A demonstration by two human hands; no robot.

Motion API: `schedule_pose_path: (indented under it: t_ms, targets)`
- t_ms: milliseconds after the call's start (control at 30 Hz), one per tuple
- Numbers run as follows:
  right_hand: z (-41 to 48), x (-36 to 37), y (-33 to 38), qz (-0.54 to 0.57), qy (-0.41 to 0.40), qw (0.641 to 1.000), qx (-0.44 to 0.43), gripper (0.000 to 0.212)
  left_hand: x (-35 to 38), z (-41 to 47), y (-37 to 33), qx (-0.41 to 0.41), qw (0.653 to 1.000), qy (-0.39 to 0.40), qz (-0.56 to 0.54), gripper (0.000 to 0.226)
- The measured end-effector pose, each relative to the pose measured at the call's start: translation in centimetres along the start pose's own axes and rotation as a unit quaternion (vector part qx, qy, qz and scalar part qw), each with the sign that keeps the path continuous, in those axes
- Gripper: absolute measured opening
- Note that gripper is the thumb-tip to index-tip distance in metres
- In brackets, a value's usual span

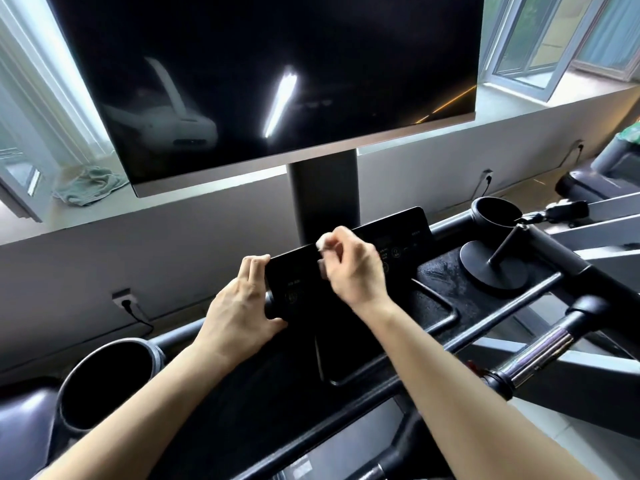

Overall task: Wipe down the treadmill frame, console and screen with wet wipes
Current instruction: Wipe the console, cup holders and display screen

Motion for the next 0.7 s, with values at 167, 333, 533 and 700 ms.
schedule_pose_path:
  t_ms: [167,333,533,700]
  targets:
    - [2.9,-2.5,-4.2,-0.037,-0.099,0.987,0.124,0.006,-0.6,0.8,0.1,0.043,0.998,0.027,0.028,0.113]
    - [0.4,-0.5,-0.3,-0.015,-0.093,0.995,0.035,0.012,-0.2,2.4,-1.4,0.112,0.988,0.046,0.095,0.129]
    - [-1.6,0.4,1.6,-0.022,0.082,0.992,-0.089,0.017,0.8,2.7,-2.6,0.089,0.990,0.048,0.097,0.127]
    - [2.0,-2.5,-2.8,-0.109,0.005,0.994,0.015,0.008,0.9,2.7,-2.6,0.077,0.993,0.042,0.084,0.124]
Point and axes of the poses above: each hand's wrist, its own z-axis towards the middle knuckle, its own x-axis out of the palm, y = z × x, the point moved 3 cm from there along z, towards the middle knuckle, and after that the axes turned 12 degrees about -y, right-handed, at the moved point
